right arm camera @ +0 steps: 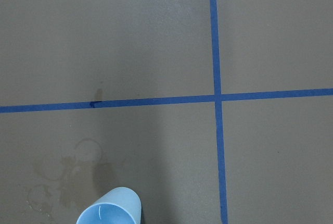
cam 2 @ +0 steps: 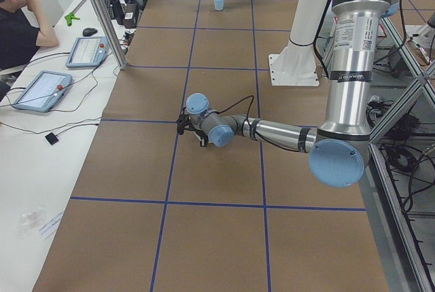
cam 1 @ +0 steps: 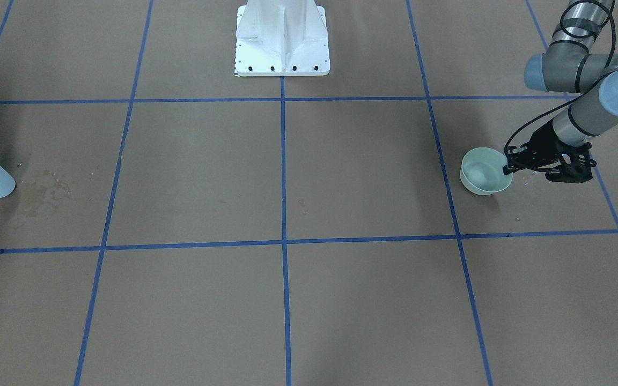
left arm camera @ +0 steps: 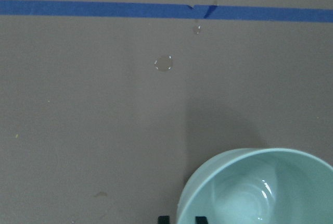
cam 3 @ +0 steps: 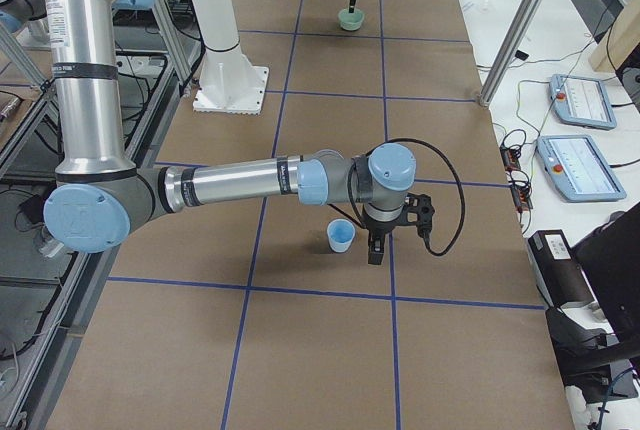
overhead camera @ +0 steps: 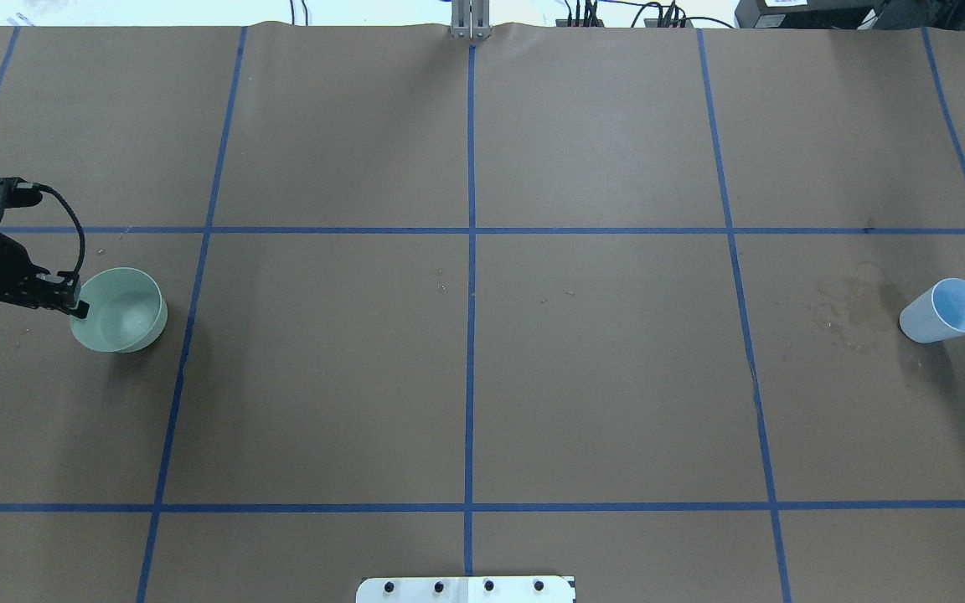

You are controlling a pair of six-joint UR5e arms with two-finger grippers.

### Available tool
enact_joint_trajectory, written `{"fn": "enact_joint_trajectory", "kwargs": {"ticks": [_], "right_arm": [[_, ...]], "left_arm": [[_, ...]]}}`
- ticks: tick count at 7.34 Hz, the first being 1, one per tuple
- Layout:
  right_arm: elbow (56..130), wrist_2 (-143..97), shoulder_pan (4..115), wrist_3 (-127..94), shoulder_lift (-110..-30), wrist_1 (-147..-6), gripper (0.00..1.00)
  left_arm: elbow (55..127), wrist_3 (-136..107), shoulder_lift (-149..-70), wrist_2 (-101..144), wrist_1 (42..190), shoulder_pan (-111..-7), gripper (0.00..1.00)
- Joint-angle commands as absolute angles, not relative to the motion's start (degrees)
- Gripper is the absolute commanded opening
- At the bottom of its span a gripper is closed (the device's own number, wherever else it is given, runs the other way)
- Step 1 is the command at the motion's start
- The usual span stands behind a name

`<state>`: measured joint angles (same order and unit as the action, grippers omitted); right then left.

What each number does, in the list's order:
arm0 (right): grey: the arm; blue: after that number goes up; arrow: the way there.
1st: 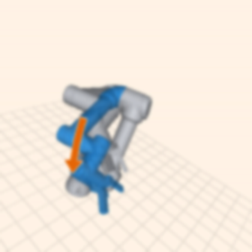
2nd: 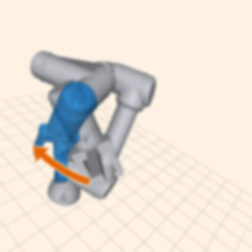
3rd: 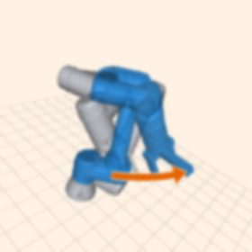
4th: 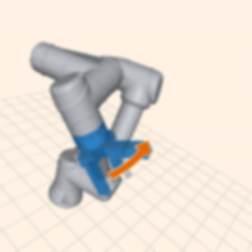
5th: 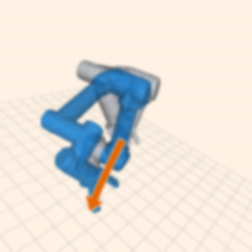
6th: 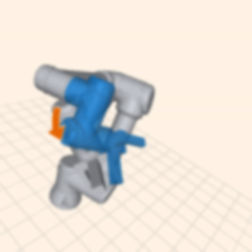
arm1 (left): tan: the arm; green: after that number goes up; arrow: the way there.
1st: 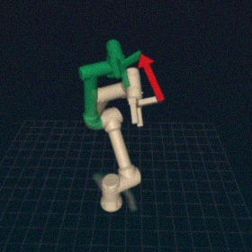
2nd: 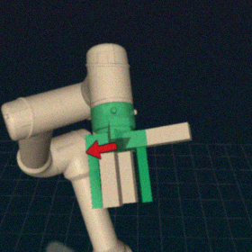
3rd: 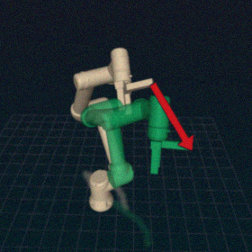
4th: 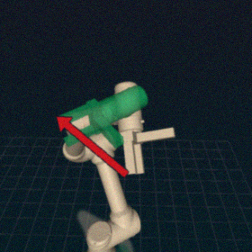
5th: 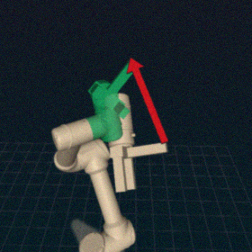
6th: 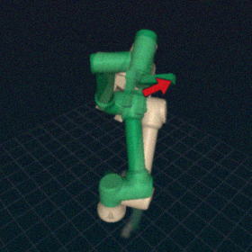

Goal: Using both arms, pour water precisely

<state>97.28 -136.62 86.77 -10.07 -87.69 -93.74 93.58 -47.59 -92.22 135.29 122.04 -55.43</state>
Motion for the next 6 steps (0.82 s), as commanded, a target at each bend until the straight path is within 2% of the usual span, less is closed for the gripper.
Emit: {"fn": "enact_joint_trajectory", "kwargs": {"ticks": [1,3,5,6], "right_arm": [[97.12,-136.06,86.75,-10.46,-87.63,-94.04,1.0],[97.29,-137.02,86.75,-10.72,-87.54,-93.69,1.0],[97.29,-136.76,86.48,-10.55,-87.63,-93.69,1.0],[97.21,-136.76,86.4,-10.11,-87.8,-93.6,1.0]], "left_arm": [[97.89,-48.77,-95.07,144.47,115.62,-58.86,0.0],[97.48,-57.07,-106.8,144.23,106.4,-58.54,0.0],[96.51,-68.75,-119.82,137.95,97.86,-52.17,0.0],[91.63,-75.95,-127.8,132.42,96.87,-46.99,0.0]]}}
